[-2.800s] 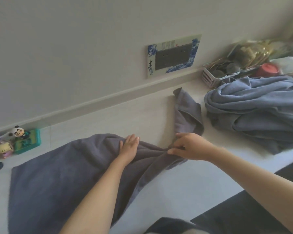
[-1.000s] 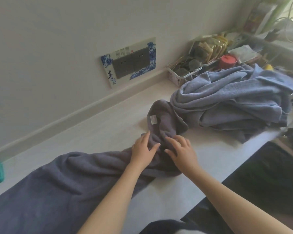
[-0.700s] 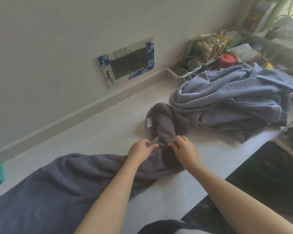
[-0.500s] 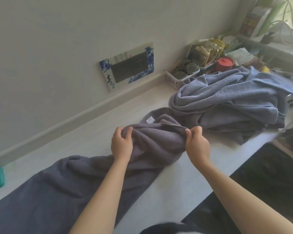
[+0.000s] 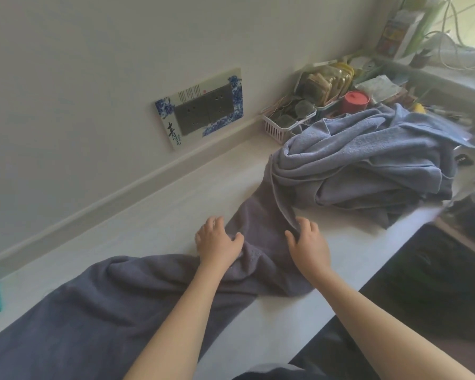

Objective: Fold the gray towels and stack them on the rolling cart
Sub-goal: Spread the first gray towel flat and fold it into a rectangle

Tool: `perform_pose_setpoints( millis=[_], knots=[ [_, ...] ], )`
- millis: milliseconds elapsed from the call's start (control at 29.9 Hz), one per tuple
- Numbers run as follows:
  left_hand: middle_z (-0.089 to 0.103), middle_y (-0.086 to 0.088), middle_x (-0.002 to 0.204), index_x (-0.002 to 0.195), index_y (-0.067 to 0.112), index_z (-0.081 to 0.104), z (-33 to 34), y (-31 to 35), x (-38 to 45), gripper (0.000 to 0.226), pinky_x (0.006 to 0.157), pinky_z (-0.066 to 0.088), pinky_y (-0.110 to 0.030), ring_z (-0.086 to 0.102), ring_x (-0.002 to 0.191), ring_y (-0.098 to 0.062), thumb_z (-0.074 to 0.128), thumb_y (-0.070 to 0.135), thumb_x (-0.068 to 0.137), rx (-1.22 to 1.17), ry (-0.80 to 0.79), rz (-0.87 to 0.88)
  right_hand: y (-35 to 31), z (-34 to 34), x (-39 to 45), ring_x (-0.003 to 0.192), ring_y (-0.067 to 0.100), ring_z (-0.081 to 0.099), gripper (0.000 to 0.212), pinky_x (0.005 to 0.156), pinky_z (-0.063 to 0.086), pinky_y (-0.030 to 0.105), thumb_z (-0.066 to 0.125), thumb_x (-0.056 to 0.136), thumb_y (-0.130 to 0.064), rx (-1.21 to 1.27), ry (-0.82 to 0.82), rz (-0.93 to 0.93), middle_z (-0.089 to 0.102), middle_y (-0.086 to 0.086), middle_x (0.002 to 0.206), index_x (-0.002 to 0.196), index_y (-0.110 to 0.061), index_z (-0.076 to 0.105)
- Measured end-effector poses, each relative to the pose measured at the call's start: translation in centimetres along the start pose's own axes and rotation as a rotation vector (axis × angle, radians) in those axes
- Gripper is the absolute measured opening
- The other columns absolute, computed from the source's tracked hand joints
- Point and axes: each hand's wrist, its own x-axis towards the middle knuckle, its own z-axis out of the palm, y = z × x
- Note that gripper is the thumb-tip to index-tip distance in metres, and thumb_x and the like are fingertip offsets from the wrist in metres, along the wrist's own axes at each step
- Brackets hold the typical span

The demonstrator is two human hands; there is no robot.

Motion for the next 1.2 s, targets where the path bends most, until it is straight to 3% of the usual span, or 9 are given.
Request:
perform_pose_setpoints(
  millis=[134,401,502,602,769,970,1037,1137,1204],
  knots=[
    [0.02,-0.004,0.157,0.146,0.013,0.031,0.3,1.3,2.1,0.06,0.113,0.025,-0.037,0.027,0.14,-0.023,0.048,0.035,0.093,-0.152,-0.183,-0.009,-0.4,0.4,2.2,0.118,0.03,0.047,0.053,0.091,0.041,0.038,0.053,0.092,-0.035,-0.01,-0.066,-0.007,0.047,0.009,0.135,0.138,-0.012,0.038],
    [0.043,-0.006,0.146,0.146,0.016,0.033,1.8,3.2,7.2,0.07,0.109,0.035,-0.04,0.043,0.132,-0.025,0.052,0.052,0.089,-0.439,-0.325,-0.195,-1.4,1.5,6.8,0.116,0.03,0.048,0.055,0.093,0.042,0.04,0.056,0.09,-0.043,0.024,-0.08,-0.054,0.053,0.008,0.127,0.134,-0.012,0.046],
    [0.068,-0.006,0.111,0.109,0.019,0.064,2.4,3.0,7.8,0.043,0.096,0.047,-0.039,0.061,0.109,-0.025,0.058,0.054,0.085,-0.456,-0.352,-0.183,-2.0,1.9,7.9,0.104,0.027,0.053,0.038,0.081,0.043,0.036,0.06,0.089,-0.035,0.136,-0.035,-0.027,0.06,0.008,0.108,0.119,-0.011,0.06],
    [0.071,-0.004,0.076,0.072,0.019,0.067,2.3,2.7,7.6,0.041,0.082,0.053,-0.04,0.067,0.083,-0.025,0.065,0.06,0.075,-0.545,-0.299,-0.162,-2.2,2.2,8.2,0.091,0.029,0.056,0.014,0.071,0.036,0.03,0.061,0.089,-0.02,0.265,-0.001,-0.043,0.06,0.009,0.089,0.092,-0.007,0.068],
    [0.067,-0.005,0.083,0.086,0.005,0.066,0.9,2.3,5.7,0.019,0.078,0.05,-0.032,0.062,0.082,-0.018,0.068,0.024,0.085,-0.944,-0.274,-0.155,-3.7,1.0,7.8,0.079,0.021,0.052,0.01,0.064,0.03,0.02,0.052,0.093,-0.012,0.537,-0.029,0.044,0.058,0.002,0.083,0.092,-0.004,0.058],
    [0.066,-0.011,0.081,0.086,0.007,0.058,-1.3,2.4,3.3,0.01,0.073,0.051,-0.03,0.064,0.077,-0.02,0.06,0.017,0.089,-1.403,-0.344,-0.285,-6.4,0.1,6.5,0.082,0.017,0.048,0.009,0.072,0.034,0.026,0.046,0.095,-0.018,0.842,-0.067,0.324,0.051,-0.005,0.077,0.092,-0.011,0.052],
    [0.065,-0.016,0.097,0.102,0.007,0.056,-1.9,2.7,2.5,0.019,0.08,0.051,-0.035,0.064,0.09,-0.025,0.062,0.019,0.088,-1.496,-0.328,-0.317,-7.2,-0.4,5.6,0.077,0.013,0.046,0.021,0.069,0.036,0.026,0.048,0.096,-0.028,0.953,-0.087,0.378,0.048,-0.004,0.077,0.087,-0.01,0.053],
    [0.064,-0.018,0.119,0.126,0.006,0.052,-2.6,2.8,1.5,0.059,0.091,0.05,-0.04,0.063,0.109,-0.028,0.068,0.041,0.081,-1.532,-0.361,-0.264,-8.6,-1.8,3.7,0.076,0.01,0.053,0.04,0.066,0.042,0.024,0.053,0.092,-0.042,1.11,-0.138,0.378,0.057,-0.001,0.082,0.092,-0.003,0.059],
    [0.066,-0.016,0.118,0.123,0.008,0.058,-3.9,2.9,0.4,0.051,0.094,0.049,-0.039,0.063,0.11,-0.026,0.059,0.045,0.089,-1.507,-0.366,-0.193,-9.2,-2.6,2.1,0.083,0.017,0.064,0.044,0.076,0.052,0.03,0.057,0.088,-0.048,1.142,-0.179,0.348,0.068,0.008,0.089,0.097,-0.006,0.065]
  ],
)
